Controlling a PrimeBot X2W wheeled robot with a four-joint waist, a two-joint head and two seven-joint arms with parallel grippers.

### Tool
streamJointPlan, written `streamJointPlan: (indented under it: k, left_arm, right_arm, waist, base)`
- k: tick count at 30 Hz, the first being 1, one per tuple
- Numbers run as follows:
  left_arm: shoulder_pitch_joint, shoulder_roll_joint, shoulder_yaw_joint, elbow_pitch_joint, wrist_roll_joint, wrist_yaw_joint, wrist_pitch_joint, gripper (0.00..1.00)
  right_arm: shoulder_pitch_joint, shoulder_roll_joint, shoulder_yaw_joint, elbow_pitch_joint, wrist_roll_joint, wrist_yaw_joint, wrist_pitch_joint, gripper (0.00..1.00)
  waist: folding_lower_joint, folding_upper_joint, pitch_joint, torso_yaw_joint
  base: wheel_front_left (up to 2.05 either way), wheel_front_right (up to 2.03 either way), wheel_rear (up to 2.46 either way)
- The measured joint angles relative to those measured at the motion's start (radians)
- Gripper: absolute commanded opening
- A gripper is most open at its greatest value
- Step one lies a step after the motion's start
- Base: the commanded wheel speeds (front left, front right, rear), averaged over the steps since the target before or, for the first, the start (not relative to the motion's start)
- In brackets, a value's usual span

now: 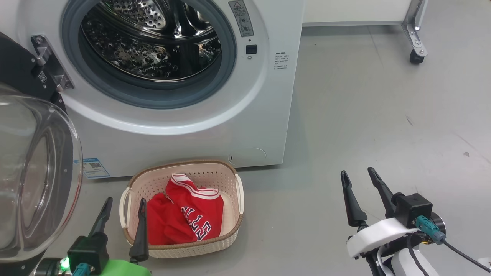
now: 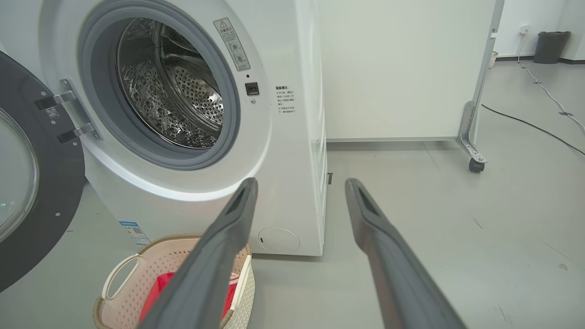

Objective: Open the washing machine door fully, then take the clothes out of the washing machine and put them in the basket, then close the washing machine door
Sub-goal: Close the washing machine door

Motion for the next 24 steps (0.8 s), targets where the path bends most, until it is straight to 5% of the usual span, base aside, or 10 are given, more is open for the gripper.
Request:
streamJointPlan:
  k: [24]
  left_arm:
    - [0.016,0.001,-0.002,-0.017,0.000,0.001,0.008,1.00]
  right_arm:
    - [0.002,0.002,0.000,0.003,0.000,0.000,0.000,1.00]
  waist:
    - [0.0000,0.0000,-0.005,0.000]
  base:
    - [-0.13,0.13,0.00]
